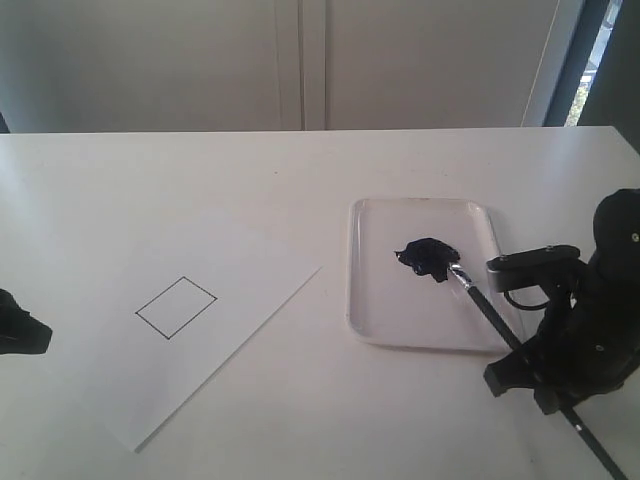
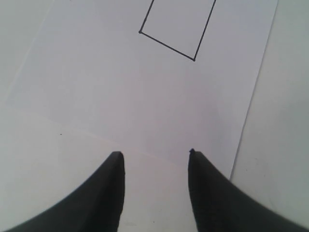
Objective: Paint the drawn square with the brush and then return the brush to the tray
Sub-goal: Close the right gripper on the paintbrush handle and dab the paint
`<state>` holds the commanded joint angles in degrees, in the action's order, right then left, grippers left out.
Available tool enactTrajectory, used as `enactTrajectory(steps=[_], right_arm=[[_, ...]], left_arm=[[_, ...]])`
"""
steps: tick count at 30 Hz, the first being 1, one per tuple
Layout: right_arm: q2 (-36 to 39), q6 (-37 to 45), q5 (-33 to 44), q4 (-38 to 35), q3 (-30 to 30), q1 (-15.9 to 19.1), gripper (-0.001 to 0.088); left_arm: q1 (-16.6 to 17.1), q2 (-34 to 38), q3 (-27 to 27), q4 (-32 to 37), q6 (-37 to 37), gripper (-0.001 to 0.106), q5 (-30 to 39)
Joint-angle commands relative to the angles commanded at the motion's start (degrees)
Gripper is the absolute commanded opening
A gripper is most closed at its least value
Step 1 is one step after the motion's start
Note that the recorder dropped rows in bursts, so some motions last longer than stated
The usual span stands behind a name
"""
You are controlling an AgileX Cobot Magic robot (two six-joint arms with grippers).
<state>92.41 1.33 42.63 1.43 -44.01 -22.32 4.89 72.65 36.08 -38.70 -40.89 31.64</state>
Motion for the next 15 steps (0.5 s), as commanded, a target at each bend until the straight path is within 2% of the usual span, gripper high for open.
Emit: enactTrajectory(steps=[5, 9, 15], right_arm=[[1.73, 1.68, 0.79, -0.01, -0.17, -2.69, 0.0000], [2.99, 1.16, 0.56, 0.41, -0.17, -3.40, 0.0000], [3.10, -5.14, 0.66, 5.74, -0.91, -3.40, 0.0000]], left_arm=[[0.00, 0.00, 0.00, -0.18, 0.00, 0.047, 0.00], [0.00, 0.00, 0.00, -0.18, 0.00, 0.047, 0.43], [0.00, 0.00, 0.00, -0.18, 0.00, 0.047, 0.91]])
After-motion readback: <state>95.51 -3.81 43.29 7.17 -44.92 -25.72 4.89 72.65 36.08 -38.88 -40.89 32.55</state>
